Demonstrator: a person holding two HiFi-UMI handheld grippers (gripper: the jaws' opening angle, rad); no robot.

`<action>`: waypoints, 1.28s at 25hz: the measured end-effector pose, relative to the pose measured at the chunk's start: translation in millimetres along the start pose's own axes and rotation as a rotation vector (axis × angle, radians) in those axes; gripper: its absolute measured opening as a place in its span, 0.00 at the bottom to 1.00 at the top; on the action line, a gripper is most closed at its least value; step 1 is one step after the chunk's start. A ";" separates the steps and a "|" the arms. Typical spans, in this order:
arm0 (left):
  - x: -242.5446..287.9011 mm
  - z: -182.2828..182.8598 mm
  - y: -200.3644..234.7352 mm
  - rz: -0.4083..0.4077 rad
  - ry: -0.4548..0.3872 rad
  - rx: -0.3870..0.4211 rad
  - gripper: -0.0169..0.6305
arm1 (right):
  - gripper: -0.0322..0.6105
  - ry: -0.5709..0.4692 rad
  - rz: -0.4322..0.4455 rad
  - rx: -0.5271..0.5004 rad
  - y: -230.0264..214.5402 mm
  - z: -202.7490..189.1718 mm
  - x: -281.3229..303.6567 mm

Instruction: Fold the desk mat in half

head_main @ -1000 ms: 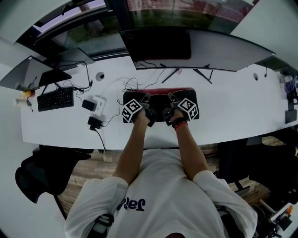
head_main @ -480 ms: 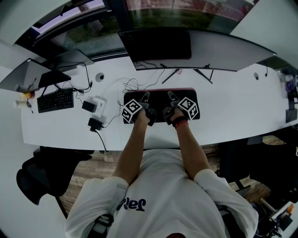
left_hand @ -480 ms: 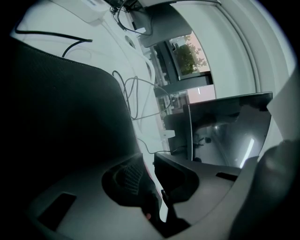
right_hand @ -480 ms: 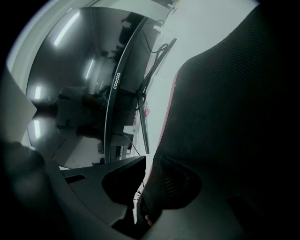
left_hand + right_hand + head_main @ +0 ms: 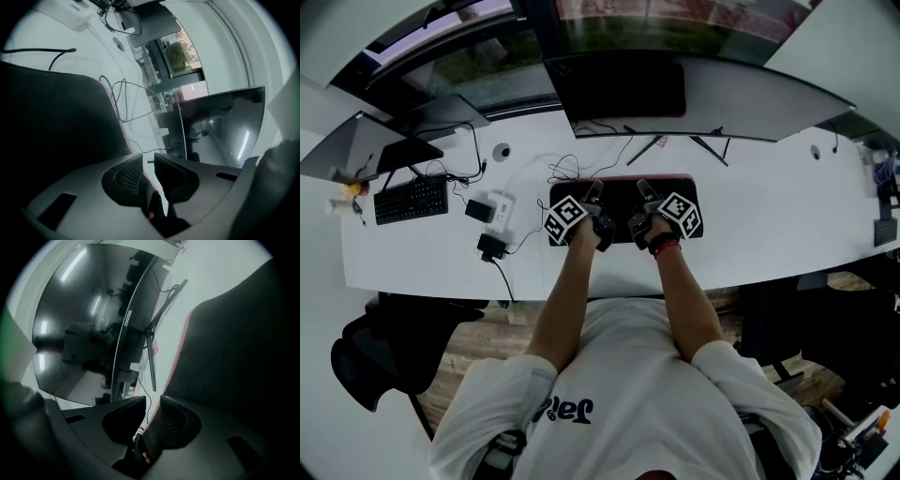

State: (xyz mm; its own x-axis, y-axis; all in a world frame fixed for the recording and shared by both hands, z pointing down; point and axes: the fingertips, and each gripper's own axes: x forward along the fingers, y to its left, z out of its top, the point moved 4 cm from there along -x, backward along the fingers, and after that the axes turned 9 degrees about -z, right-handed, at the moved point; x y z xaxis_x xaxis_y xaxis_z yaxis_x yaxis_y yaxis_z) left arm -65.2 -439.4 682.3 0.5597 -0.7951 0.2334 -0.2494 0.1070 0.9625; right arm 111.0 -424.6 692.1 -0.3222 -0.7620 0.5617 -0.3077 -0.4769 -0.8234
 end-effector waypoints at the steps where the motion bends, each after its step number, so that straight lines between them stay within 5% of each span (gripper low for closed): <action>1: -1.1 -0.6 -2.6 -0.005 0.010 0.016 0.14 | 0.19 0.001 0.003 -0.010 2.3 -1.1 -1.6; 15: -30.5 -6.3 -40.5 -0.026 0.145 0.312 0.14 | 0.20 -0.035 -0.031 -0.348 29.7 -2.9 -42.9; 23: -49.9 4.1 -65.8 -0.013 0.168 0.529 0.14 | 0.20 -0.116 -0.061 -0.594 50.1 7.9 -72.6; 32: -66.7 14.6 -92.9 0.015 0.148 0.746 0.14 | 0.19 -0.206 -0.062 -0.733 63.4 20.2 -101.4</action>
State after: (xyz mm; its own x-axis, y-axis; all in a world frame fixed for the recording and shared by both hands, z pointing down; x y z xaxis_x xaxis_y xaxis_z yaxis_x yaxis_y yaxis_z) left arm -90.9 -405.1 575.2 0.6391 -0.7030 0.3122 -0.6964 -0.3566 0.6227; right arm 142.2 -386.4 581.3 -0.1338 -0.8441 0.5192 -0.8585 -0.1630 -0.4863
